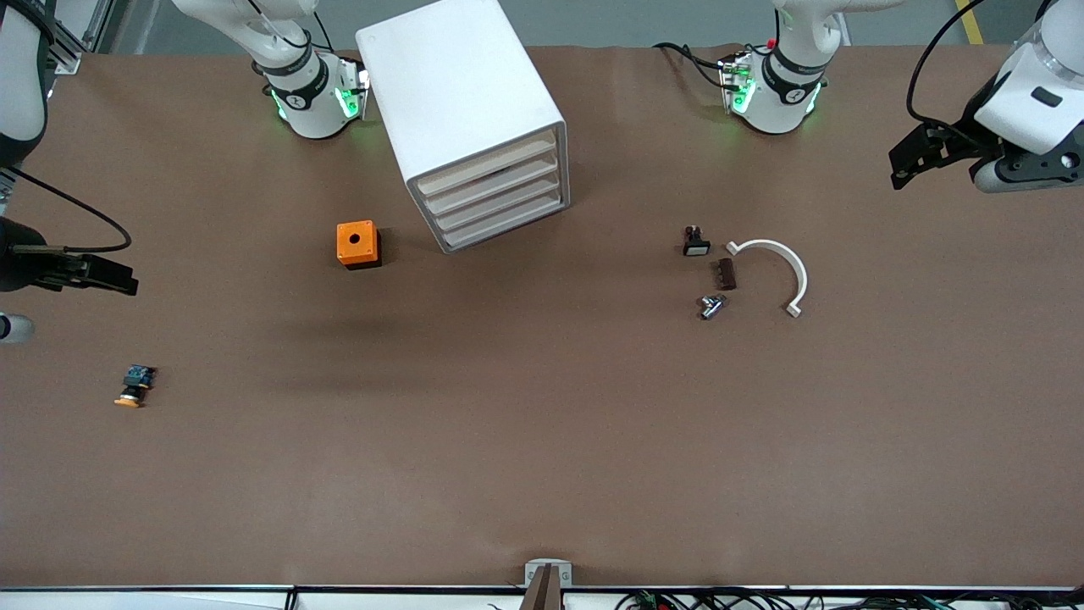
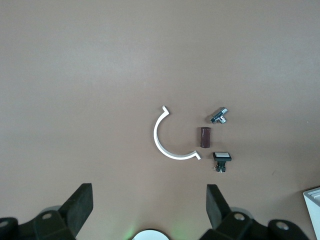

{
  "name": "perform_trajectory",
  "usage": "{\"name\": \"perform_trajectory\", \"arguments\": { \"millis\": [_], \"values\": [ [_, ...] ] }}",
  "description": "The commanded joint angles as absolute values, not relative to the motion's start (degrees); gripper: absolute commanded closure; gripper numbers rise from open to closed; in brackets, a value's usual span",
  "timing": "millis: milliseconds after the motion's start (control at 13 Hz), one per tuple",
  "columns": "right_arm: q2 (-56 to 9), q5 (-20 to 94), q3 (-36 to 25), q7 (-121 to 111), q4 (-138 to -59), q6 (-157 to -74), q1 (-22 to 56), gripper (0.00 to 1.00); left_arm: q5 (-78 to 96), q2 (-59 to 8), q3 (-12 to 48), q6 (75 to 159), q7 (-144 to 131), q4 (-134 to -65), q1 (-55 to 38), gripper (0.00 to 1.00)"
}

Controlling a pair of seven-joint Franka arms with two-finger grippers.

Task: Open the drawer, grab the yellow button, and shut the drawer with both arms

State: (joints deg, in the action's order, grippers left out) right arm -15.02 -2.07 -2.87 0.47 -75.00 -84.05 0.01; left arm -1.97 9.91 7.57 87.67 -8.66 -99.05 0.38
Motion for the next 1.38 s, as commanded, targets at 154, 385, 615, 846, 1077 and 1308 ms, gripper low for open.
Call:
{"name": "perform_trajectory", "arguments": {
  "millis": [154, 385, 615, 846, 1077, 1308],
  "values": [
    [-15.3, -0.5, -2.5, 0.2, -73.9, -80.8, -1.1, 0.00, -2.0, 9.3, 5.7, 87.3, -6.2, -97.0, -0.6, 0.00],
    [-14.3, -1.0, -2.4, 0.0, -73.5, -79.2, -0.7, 0.00, 0.0, 8.3, 5.8, 87.1, -6.9, -96.1, -0.6, 0.00],
    [-12.3, -0.5, -2.1, -0.7, -73.5, -79.0, -0.7, 0.00, 1.2, 6.9, 5.7, 87.1, -7.2, -94.5, -0.4, 0.00],
    [-12.0, -0.9, -2.6, -0.3, -73.4, -75.1, -0.9, 0.00, 0.9, 6.8, 5.7, 87.1, -7.3, -94.4, -0.4, 0.00],
    [-9.8, -0.5, -2.6, 0.4, -73.5, -74.7, -0.8, 0.00, 0.4, 6.8, 5.7, 86.8, -6.9, -94.5, -0.3, 0.00],
    [-8.7, 0.3, -2.5, 3.8, -74.0, -74.4, -0.8, 0.00, 0.3, 7.1, 5.7, 85.5, -6.2, -94.6, 0.9, 0.00]
  ]
}}
